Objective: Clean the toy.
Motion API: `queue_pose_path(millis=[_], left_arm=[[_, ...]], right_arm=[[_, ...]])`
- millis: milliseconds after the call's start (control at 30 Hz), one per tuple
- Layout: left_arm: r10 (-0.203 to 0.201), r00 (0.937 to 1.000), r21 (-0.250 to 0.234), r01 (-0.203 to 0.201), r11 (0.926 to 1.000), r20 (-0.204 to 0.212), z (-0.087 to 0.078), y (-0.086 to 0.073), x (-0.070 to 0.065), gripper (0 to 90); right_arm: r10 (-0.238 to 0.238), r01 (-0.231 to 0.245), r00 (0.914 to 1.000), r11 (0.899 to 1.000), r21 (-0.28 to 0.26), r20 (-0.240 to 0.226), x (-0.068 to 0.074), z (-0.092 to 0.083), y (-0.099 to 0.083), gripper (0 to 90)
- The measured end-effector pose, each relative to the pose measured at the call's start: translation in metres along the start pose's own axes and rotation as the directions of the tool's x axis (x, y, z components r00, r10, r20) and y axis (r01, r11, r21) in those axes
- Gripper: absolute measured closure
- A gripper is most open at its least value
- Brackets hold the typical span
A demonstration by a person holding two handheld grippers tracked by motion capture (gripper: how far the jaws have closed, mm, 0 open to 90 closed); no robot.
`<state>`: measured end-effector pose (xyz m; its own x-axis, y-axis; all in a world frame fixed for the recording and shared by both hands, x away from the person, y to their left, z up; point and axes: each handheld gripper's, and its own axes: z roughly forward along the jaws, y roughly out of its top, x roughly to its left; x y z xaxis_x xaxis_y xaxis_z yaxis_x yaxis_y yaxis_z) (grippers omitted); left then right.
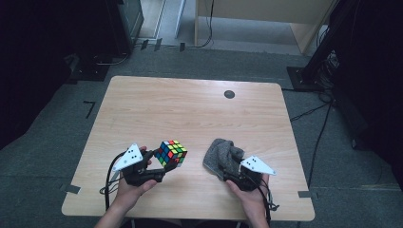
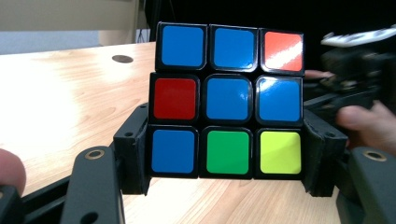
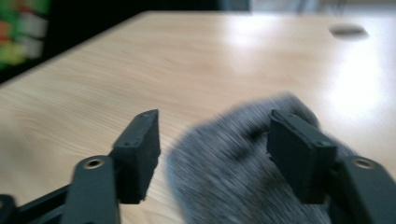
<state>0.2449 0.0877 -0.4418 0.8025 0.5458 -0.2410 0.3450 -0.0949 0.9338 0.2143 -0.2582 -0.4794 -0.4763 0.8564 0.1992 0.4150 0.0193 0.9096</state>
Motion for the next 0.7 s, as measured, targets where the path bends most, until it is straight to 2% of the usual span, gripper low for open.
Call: queue_pose_path(millis=[67,133,200,300,400,500,600,700], left_arm=[[-0.018,0.9998,0.006,0.018,0.9998,-0.008,0.001,0.000,0.002,33.8],[-0.024,0.9997,0.011,0.024,0.9997,-0.009,0.002,0.000,0.002,33.8],[-0.025,0.9997,0.028,0.025,0.9993,-0.001,0.003,0.001,0.003,33.8],[-0.018,0.9998,0.051,0.018,0.9986,0.009,0.006,0.002,0.005,33.8],[-0.039,0.9985,0.080,0.036,0.9962,0.038,0.010,0.002,0.010,33.8],[-0.046,0.9977,0.105,0.041,0.9936,0.050,0.014,0.002,0.012,33.9],[-0.053,0.9950,0.128,0.042,0.9909,0.085,0.018,0.002,0.010,33.8],[-0.068,0.9899,0.155,0.048,0.9867,0.124,0.022,0.002,0.008,33.8]], right_arm=[[-0.043,0.041,0.9976,0.998,-0.041,-0.053,0.011,-0.003,0.006,31.7],[-0.084,0.077,0.9904,0.995,-0.068,-0.110,0.021,-0.003,0.008,32.2],[-0.125,0.109,0.9736,0.990,-0.093,-0.191,0.032,-0.002,0.010,31.3],[-0.197,0.171,0.9512,0.977,-0.125,-0.238,0.049,0.000,0.010,29.1],[-0.279,0.243,0.9317,0.955,-0.171,-0.232,0.059,0.004,0.008,26.4],[-0.331,0.297,0.9208,0.938,-0.180,-0.206,0.067,0.008,0.004,24.4],[-0.382,0.351,0.9059,0.919,-0.180,-0.183,0.072,0.013,0.001,22.9],[-0.403,0.374,0.9009,0.909,-0.182,-0.162,0.076,0.018,-0.002,20.9]])
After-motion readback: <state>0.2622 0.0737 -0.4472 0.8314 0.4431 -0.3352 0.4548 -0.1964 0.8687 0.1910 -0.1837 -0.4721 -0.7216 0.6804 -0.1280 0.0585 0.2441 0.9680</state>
